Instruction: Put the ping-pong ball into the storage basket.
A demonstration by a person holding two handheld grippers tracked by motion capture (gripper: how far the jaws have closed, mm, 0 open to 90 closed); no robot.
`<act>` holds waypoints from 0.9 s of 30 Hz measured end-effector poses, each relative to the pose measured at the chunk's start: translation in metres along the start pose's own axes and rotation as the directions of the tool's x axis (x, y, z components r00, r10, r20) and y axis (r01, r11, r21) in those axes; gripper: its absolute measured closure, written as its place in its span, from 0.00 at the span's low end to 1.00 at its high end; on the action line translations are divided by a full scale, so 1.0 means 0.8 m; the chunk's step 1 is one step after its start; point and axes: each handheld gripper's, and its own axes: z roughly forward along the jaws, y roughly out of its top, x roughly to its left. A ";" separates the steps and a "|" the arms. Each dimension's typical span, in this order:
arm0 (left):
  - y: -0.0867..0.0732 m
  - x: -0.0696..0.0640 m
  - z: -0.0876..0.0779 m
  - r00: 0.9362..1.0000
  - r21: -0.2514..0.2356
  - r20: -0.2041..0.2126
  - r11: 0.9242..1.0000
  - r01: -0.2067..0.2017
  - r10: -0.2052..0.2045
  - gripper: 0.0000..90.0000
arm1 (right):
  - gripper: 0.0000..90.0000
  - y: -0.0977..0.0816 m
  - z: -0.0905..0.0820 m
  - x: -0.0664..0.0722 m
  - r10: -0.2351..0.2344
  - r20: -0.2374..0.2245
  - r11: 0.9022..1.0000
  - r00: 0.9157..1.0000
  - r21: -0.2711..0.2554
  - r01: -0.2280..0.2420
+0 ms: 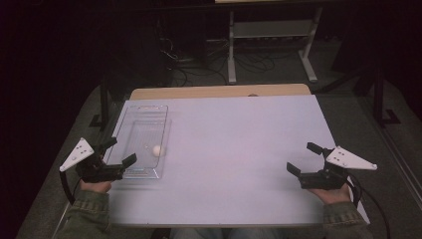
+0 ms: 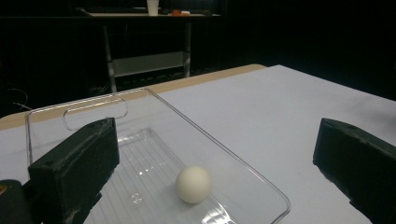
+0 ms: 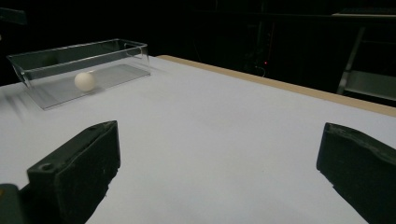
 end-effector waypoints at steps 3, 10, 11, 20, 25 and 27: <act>-0.006 0.001 -0.002 1.000 -0.012 0.017 1.000 0.006 -0.006 0.00 | 0.00 0.000 0.000 0.000 0.000 0.000 1.000 1.000 0.001 0.000; -0.022 -0.004 -0.001 0.998 -0.005 0.038 0.999 -0.043 0.044 0.00 | 0.00 0.000 -0.001 0.000 0.000 0.001 1.000 1.000 0.000 0.000; -0.024 -0.004 -0.001 0.998 -0.001 0.035 0.999 -0.046 0.046 0.00 | 0.00 0.000 -0.001 0.000 0.000 0.001 1.000 1.000 0.000 0.000; -0.033 -0.006 -0.002 0.999 -0.001 0.001 0.999 -0.044 0.044 0.00 | 0.00 0.000 -0.001 0.001 0.000 -0.001 1.000 1.000 0.000 0.000; -0.035 -0.005 -0.003 0.999 -0.003 0.008 0.999 -0.034 0.034 0.00 | 0.00 0.000 -0.001 0.001 0.000 -0.001 1.000 1.000 0.000 0.000; -0.035 -0.005 -0.003 0.999 -0.005 0.007 0.999 -0.032 0.032 0.00 | 0.00 0.000 -0.001 0.001 -0.001 -0.001 1.000 1.000 0.001 0.001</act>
